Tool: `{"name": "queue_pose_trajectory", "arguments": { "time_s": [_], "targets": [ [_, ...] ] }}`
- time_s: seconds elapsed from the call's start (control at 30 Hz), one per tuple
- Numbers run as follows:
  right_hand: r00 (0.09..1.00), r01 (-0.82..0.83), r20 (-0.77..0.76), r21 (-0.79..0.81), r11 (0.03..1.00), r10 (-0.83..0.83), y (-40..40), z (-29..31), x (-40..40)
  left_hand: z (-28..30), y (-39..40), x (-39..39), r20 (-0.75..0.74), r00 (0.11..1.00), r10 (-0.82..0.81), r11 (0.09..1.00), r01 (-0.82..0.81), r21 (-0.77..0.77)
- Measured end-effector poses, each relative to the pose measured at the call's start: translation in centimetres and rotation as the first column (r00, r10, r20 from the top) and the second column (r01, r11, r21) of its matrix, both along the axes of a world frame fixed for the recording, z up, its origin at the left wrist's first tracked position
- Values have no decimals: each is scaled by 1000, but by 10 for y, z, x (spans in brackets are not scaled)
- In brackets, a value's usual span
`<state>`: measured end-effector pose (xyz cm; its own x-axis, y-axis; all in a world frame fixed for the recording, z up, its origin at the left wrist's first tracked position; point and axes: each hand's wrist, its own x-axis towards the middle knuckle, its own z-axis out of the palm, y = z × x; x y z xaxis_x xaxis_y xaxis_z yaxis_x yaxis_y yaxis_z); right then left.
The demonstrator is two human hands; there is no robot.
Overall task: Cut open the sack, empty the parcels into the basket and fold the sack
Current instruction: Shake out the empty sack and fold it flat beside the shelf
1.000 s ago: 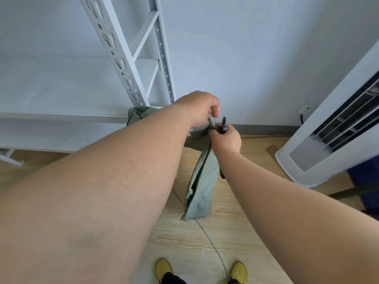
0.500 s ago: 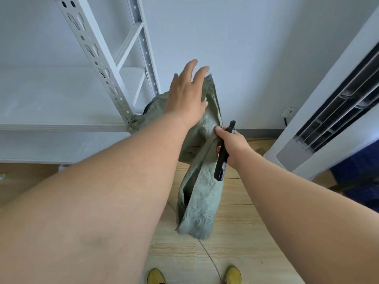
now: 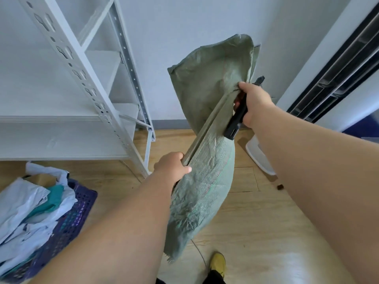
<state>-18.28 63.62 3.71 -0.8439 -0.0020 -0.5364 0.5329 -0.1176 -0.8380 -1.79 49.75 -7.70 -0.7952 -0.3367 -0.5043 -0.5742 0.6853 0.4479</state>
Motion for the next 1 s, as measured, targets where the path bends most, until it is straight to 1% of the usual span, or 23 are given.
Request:
{"name": "queue_pose_trajectory", "arguments": {
  "time_s": [0.1, 0.13, 0.17, 0.2, 0.23, 0.27, 0.33, 0.37, 0.4, 0.47, 0.5, 0.57, 0.67, 0.77, 0.83, 0.9, 0.97, 1.0],
  "targets": [
    [997, 80, -21, 130, 988, -78, 14, -9, -9, -8, -5, -2, -83, 993, 88, 992, -95, -83],
    [995, 98, -15, 157, 983, -97, 19, -16, -11, -10, -9, -4, -129, 986, 110, 990, -120, -78],
    [993, 115, 3, 173, 978, -117, 24, -23, -12, -12, -12, -6, -161, 979, 125, 991, -131, -26],
    [990, 135, 25, 167, 977, -141, 27, -30, -14, -14, -14, -8, -164, 978, 125, 992, -118, 55],
    [986, 154, 46, 140, 978, -162, 28, -37, -14, -16, -14, -8, -141, 985, 104, 988, -86, 130],
    [982, 169, 69, 100, 980, -177, 26, -45, -16, -20, -12, -7, -94, 993, 70, 984, -53, 172],
    [976, 183, 117, 16, 983, -184, 16, -63, -16, -37, -3, -4, 6, 999, 38, 979, -39, 199],
    [974, 184, 135, -6, 983, -181, 10, -73, -16, -50, 2, -3, 45, 998, 41, 982, -49, 183],
    [973, 186, 142, -8, 983, -182, 3, -83, -16, -65, 6, -2, 74, 997, 34, 990, -44, 135],
    [968, 209, 142, 8, 978, -208, -6, -107, -18, -101, 8, 0, 114, 993, -8, 1000, 8, -1],
    [966, 215, 140, 26, 976, -217, -7, -113, -16, -112, 7, 2, 122, 993, -5, 999, 11, -51],
    [960, 237, 127, 101, 966, -249, -4, -140, -16, -139, -1, 2, 124, 992, 9, 994, 4, -109],
    [951, 253, 130, 207, 945, -282, 4, -193, -17, -171, -21, -10, 88, 995, 39, 967, -15, -256],
    [935, 268, 165, 252, 930, -314, 11, -257, -15, -198, -39, -32, 75, 997, 31, 921, 1, -391],
    [920, 277, 195, 289, 917, -339, 19, -306, -16, -220, -50, -54, 39, 998, 47, 892, -25, -452],
    [919, 268, 199, 322, 908, -341, 26, -352, -20, -250, -57, -76, -17, 998, 65, 884, -66, -464],
    [915, 282, 201, 306, 910, -351, 32, -392, -26, -285, -58, -95, -146, 984, 103, 886, -157, -436],
    [914, 295, 190, 296, 909, -358, 36, -412, -29, -301, -56, -103, -257, 955, 145, 884, -242, -399]
  ]
}}
